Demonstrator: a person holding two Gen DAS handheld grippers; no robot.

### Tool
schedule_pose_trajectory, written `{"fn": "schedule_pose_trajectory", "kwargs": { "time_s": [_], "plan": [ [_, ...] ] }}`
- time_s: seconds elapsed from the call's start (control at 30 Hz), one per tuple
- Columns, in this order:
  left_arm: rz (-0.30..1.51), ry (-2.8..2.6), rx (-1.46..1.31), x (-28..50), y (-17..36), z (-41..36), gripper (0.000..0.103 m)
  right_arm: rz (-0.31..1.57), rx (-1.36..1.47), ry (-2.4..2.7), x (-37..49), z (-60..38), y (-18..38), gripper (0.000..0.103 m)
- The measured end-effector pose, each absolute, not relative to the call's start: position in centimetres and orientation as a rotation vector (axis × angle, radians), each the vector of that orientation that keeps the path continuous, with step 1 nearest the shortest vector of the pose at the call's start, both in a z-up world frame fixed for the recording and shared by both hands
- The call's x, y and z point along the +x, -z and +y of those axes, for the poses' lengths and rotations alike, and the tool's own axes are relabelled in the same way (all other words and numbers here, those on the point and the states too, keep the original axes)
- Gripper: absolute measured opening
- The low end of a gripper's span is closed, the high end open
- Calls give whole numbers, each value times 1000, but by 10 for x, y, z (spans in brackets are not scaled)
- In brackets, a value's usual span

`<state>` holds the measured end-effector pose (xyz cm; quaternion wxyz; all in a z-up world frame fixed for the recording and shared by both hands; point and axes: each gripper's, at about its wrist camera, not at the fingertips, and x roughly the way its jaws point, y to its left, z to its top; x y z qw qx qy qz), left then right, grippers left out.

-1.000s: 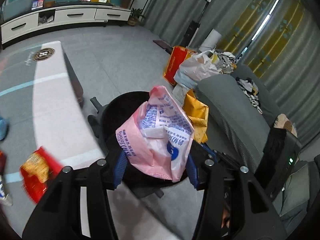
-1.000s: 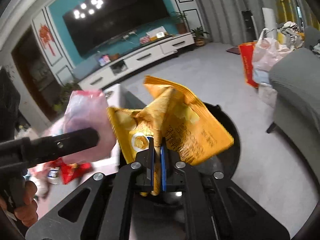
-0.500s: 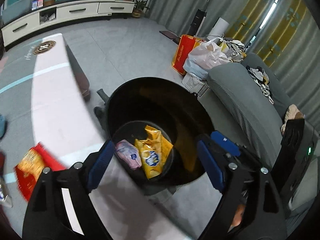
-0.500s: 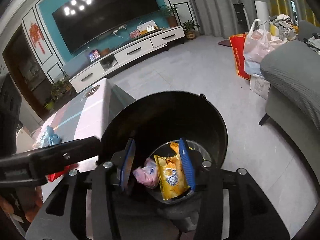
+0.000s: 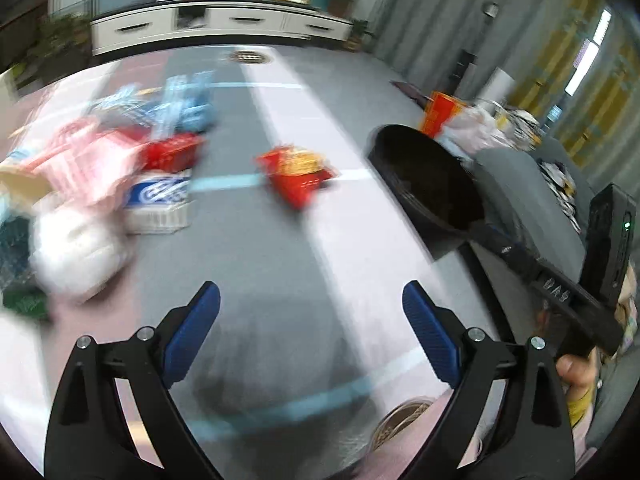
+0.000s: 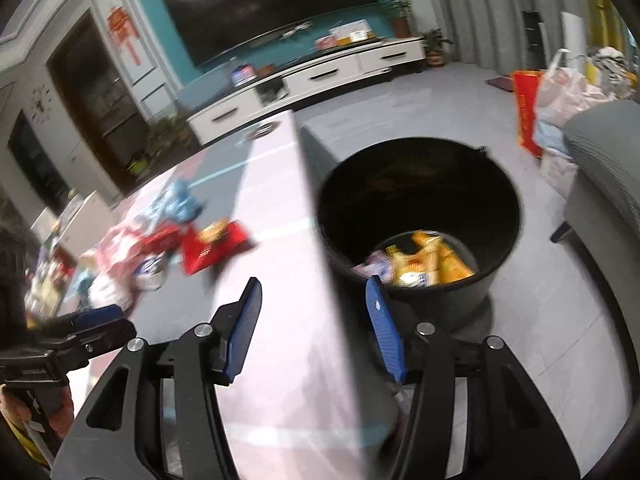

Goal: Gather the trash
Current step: 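Grasp the green chip bag with the left tool while the right tool grasps the red packet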

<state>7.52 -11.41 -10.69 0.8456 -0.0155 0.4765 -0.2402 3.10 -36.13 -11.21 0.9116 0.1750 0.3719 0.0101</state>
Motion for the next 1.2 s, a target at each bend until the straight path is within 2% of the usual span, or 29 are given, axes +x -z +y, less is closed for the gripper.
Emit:
{"fn": "schedule_pose_trajectory", "kwargs": {
  "time_s": [0.23,0.43,1.0,1.07,1.1,1.13,1.17,1.2],
  "plan": [
    [959,217,-112,52,103,3,93,797,284,-114,36,-310,102,54],
    [960,73,-353,52,112,85,92,826,217,-174,42,-271,100,54],
    [938,-43,-339,107,141,83,91,884,154,-167,60,-246,115,54],
    [936,-58,-336,108,144,85,85,889,155,-161,61,-248,117,54],
    [939,-56,-339,108,145,88,79,892,157,-158,62,-248,118,54],
    [946,-51,-348,107,147,91,68,894,160,-156,63,-249,119,54],
    [949,-44,-354,105,147,94,63,895,165,-156,64,-250,120,54],
    [953,-41,-355,103,148,97,51,895,169,-157,66,-249,120,54]
  ]
}}
